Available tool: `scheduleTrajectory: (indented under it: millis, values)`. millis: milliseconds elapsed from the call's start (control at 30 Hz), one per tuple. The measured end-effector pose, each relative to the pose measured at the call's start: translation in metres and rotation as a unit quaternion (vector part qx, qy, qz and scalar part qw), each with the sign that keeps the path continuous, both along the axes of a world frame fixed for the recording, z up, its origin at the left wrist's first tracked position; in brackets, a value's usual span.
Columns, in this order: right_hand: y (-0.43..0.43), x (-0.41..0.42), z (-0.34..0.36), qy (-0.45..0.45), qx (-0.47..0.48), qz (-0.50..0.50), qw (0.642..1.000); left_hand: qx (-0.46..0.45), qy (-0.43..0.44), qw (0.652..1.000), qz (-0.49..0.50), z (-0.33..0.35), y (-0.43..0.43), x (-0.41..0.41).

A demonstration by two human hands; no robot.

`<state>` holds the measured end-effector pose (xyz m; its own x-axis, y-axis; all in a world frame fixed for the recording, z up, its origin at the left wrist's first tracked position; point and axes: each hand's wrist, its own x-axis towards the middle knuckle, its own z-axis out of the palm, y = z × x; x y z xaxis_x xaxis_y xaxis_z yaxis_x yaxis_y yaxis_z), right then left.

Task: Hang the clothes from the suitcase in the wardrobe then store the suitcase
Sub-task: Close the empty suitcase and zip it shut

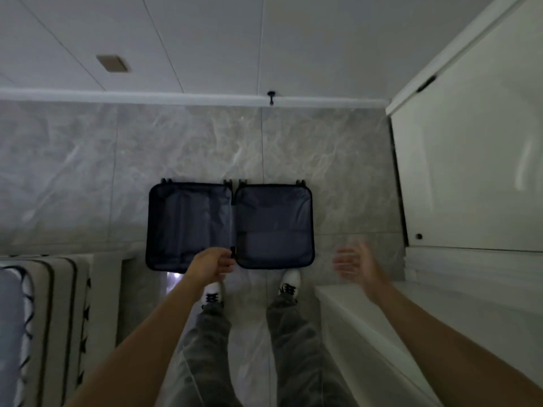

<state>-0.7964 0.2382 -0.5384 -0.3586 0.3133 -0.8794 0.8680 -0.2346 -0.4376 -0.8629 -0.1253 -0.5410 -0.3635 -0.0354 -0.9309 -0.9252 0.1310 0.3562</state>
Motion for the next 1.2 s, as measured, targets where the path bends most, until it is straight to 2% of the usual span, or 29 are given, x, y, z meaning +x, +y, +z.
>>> scheduleTrajectory:
  millis: [100, 133, 367, 533, 633, 700, 767, 967, 1033, 1200]
  values:
    - [0.031, -0.029, -0.075, -0.025, -0.026, -0.012, 0.999, -0.003, -0.026, 0.999, -0.025, -0.070, 0.034, -0.003]
    - [0.030, -0.040, -0.081, -0.026, -0.025, -0.012, 0.999, -0.014, -0.026, 0.999, -0.039, -0.075, 0.035, -0.009]
    - [0.049, -0.036, -0.271, -0.098, -0.031, 0.029, 0.994, -0.075, -0.103, 0.980, -0.154, -0.253, 0.076, -0.016]
    - [0.063, -0.036, -0.387, -0.129, 0.021, 0.026, 0.991, -0.066, -0.073, 0.973, -0.209, -0.353, 0.103, -0.030]
    - [0.069, -0.027, -0.450, -0.131, 0.063, 0.096, 0.985, -0.065, -0.037, 0.968, -0.241, -0.403, 0.116, -0.036]
    - [0.070, -0.023, -0.490, -0.133, 0.084, 0.142, 0.977, -0.064, -0.013, 0.951, -0.301, -0.441, 0.120, -0.034]
    - [0.068, -0.023, -0.515, -0.127, 0.099, 0.181, 0.970, -0.063, -0.017, 0.931, -0.358, -0.468, 0.118, -0.030]
    - [0.065, -0.016, -0.575, -0.053, 0.198, 0.271, 0.940, -0.053, -0.009, 0.916, -0.398, -0.519, 0.118, -0.026]
    - [0.067, -0.017, -0.582, -0.026, 0.223, 0.284, 0.932, -0.052, -0.023, 0.927, -0.372, -0.518, 0.122, -0.031]
    - [0.061, -0.023, -0.552, 0.007, 0.204, 0.282, 0.937, -0.036, -0.038, 0.962, -0.266, -0.490, 0.128, -0.037]
